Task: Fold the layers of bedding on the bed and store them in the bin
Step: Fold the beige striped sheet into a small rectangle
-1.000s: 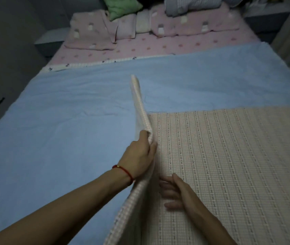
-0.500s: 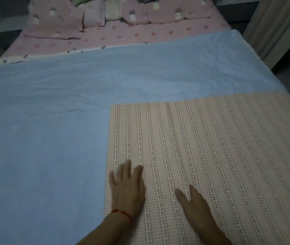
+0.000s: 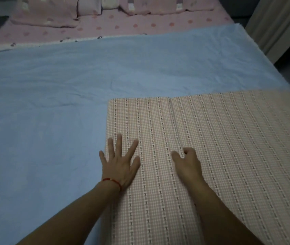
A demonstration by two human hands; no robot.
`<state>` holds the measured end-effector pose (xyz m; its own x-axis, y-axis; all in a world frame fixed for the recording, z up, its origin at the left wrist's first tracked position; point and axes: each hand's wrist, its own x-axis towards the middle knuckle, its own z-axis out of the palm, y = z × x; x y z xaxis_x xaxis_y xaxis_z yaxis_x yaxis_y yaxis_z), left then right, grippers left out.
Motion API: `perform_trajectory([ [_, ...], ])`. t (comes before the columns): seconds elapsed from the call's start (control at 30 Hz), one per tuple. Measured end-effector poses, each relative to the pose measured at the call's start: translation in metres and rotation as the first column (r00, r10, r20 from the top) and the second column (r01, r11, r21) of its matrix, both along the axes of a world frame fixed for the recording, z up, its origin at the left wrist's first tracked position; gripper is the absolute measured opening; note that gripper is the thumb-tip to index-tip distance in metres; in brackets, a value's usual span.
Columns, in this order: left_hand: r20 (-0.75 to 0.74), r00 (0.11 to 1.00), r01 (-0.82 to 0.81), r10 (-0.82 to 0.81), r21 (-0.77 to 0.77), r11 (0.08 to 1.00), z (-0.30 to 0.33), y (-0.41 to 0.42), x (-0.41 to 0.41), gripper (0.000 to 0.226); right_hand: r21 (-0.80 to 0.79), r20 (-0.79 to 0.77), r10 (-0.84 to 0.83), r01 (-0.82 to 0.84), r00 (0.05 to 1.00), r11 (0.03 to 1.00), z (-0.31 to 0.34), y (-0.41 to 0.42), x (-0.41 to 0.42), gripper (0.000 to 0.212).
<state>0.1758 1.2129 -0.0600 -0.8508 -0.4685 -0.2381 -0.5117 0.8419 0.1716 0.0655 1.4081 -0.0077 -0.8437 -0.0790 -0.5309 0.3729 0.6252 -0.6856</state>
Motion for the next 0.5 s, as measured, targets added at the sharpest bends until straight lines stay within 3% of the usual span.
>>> perform_trajectory([
  [0.07,-0.004,1.0,-0.024,0.024,-0.009,1.0,-0.003,-0.01,-0.026,0.06,0.042,-0.062,0.046,-0.043,0.997,0.998,-0.004,-0.017,-0.024,0.049],
  [0.13,-0.009,0.999,-0.039,0.038,-0.036,0.999,-0.01,-0.013,-0.042,0.061,0.237,-0.242,0.231,-0.173,0.943,0.956,-0.01,-0.033,-0.035,0.062],
  [0.2,-0.039,0.998,-0.052,0.049,-0.08,0.995,-0.023,-0.01,-0.048,0.062,0.454,-0.411,0.48,-0.283,0.775,0.845,-0.028,-0.051,-0.045,0.071],
  [0.27,-0.089,0.995,-0.055,0.045,-0.12,0.991,-0.032,-0.007,-0.043,0.063,0.548,-0.381,0.66,-0.417,0.648,0.725,-0.052,-0.064,-0.054,0.071],
  [0.33,-0.129,0.991,-0.044,0.026,-0.135,0.99,-0.037,-0.007,-0.042,0.064,0.589,-0.331,0.722,-0.465,0.607,0.661,-0.076,-0.067,-0.059,0.07],
  [0.5,-0.152,0.988,-0.033,0.012,-0.134,0.99,-0.039,-0.008,-0.046,0.064,0.662,-0.412,0.724,-0.364,0.554,0.655,-0.099,-0.065,-0.058,0.072],
])
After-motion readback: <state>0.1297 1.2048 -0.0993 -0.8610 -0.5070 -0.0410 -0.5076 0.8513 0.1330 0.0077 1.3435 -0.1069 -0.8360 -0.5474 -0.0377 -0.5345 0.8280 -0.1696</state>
